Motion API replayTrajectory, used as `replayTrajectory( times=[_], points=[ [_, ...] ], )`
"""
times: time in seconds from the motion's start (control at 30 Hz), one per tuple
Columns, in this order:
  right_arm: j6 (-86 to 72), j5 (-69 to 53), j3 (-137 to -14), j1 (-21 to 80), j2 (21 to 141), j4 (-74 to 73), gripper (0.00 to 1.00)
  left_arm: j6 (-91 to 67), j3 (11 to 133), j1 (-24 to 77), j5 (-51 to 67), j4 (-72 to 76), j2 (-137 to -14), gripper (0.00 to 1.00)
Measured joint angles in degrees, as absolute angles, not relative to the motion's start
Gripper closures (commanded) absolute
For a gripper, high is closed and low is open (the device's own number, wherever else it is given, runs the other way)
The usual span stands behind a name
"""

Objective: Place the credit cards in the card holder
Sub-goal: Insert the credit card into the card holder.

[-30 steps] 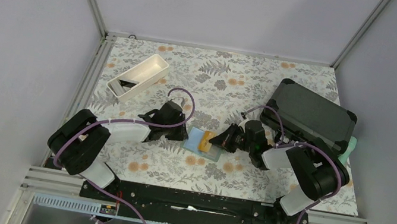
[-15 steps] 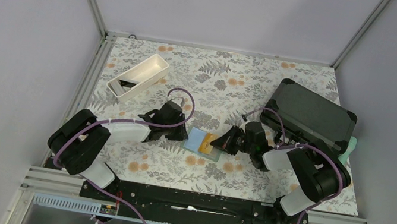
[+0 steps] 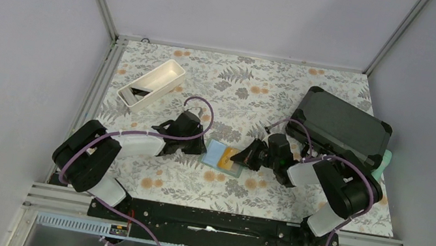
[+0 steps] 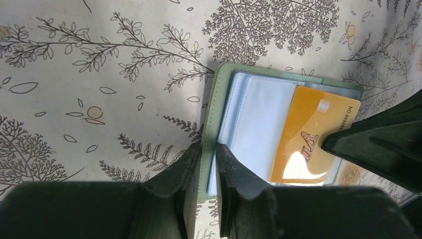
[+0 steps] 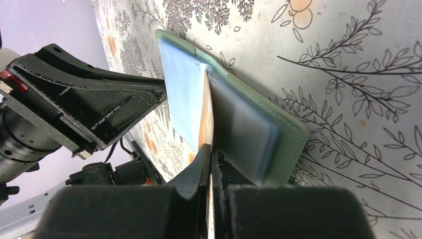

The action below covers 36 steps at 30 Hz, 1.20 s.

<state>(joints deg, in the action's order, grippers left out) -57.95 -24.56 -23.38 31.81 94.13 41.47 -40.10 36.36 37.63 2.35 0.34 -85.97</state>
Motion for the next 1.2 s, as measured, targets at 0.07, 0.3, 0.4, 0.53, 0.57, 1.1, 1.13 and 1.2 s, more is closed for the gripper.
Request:
replayTrajectory(
  times=[0.07,0.3,0.4,0.53,0.57,1.1,1.13,1.2],
  points=[
    [-58.2,-24.7,-23.6,31.8,94.7,41.7,1.0,-40.1,36.4,37.6,2.4,0.3,-86.0,0.81],
    [-58.8,-25.0,-24.0,31.8,95.9,43.0,1.0,-40.1,36.3,37.6,2.5,0.3,-86.0,0.82],
    [-58.8,-25.1,-24.2,31.8,96.1,43.1,1.0,-40.1,36.3,37.6,2.6,0.3,-86.0,0.82],
    [-59.2,-25.2,-24.3,31.8,96.7,43.9,1.0,-40.0,36.3,37.6,2.6,0.3,-86.0,0.82],
    [-59.4,-25.4,-24.3,31.8,96.7,44.1,1.0,-40.0,36.3,37.6,2.6,0.3,-86.0,0.82],
    [-60.1,-25.2,-23.7,31.8,95.9,43.5,1.0,-40.0,36.3,37.6,2.6,0.4,-86.0,0.84],
    [-60.1,-25.1,-23.6,31.8,95.8,43.4,1.0,-40.0,36.3,37.6,2.6,0.5,-86.0,0.84],
    [-60.3,-25.1,-23.4,31.8,95.8,43.5,1.0,-40.0,36.3,37.6,2.6,0.5,-86.0,0.84]
  ],
)
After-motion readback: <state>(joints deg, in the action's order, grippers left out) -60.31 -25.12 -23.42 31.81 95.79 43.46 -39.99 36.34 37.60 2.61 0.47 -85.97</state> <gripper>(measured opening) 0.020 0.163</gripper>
